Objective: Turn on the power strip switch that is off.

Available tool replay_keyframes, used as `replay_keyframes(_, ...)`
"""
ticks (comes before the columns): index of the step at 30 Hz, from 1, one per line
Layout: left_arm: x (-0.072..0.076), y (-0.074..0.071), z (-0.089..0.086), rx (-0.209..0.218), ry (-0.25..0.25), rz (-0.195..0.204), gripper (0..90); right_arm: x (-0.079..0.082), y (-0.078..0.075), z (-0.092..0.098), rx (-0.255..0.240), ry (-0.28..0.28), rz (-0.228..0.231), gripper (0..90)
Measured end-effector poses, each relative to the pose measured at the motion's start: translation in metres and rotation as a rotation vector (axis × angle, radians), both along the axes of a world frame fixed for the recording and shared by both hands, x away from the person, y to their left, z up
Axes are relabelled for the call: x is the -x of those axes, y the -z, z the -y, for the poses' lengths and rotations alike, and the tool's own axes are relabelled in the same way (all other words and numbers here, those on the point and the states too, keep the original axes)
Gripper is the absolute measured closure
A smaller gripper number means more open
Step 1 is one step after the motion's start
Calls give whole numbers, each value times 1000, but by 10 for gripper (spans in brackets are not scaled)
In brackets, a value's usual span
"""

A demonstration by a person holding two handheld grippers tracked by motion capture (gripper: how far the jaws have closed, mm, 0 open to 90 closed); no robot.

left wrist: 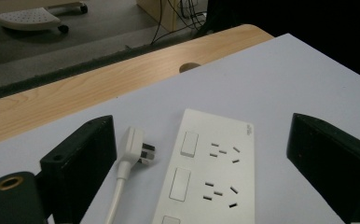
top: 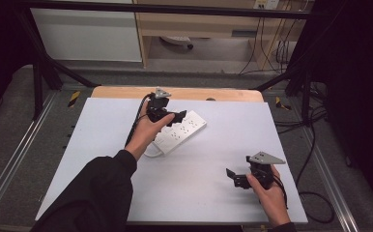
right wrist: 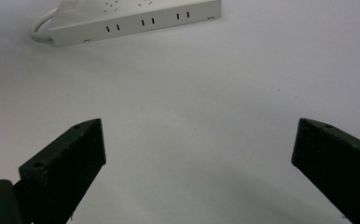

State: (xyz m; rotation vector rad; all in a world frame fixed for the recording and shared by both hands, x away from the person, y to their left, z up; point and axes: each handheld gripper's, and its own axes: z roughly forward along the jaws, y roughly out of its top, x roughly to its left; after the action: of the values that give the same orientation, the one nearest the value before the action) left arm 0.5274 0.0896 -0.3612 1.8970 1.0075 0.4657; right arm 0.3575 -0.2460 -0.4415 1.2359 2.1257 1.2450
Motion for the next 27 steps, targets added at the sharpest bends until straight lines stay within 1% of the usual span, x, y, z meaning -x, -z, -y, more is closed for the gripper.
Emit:
replay_keyframes(4, -3, 2, 3, 6, -3, 13, 87, 0, 0, -1, -4, -2, -2, 32)
replay_keyframes(8, -5, 4, 7, 7, -6, 12, 91, 0, 0, -1, -2, 0, -2, 32)
replay_keyframes(11, -7, 4, 11, -8, -7, 17, 91, 0, 0, -1, -6, -1, -3, 32)
replay_keyframes(14, -9, 2, 16, -7, -3, 19, 91, 0, 0, -1, -10, -1, -3, 32)
replay_keyframes(18, -12, -2, 22, -20, 0, 21, 95, 1, -1, -1, -11, 1, 1, 32)
replay_keyframes(20, -12, -3, 25, -16, 3, 21, 95, 1, -1, -1, -14, 2, 0, 32)
replay_keyframes(21, -13, -4, 26, -24, 6, 19, 94, 1, -1, -1, -13, 1, 0, 31)
replay_keyframes(27, -18, -7, 33, -30, 6, 20, 102, 1, -1, -1, -13, 5, 1, 31)
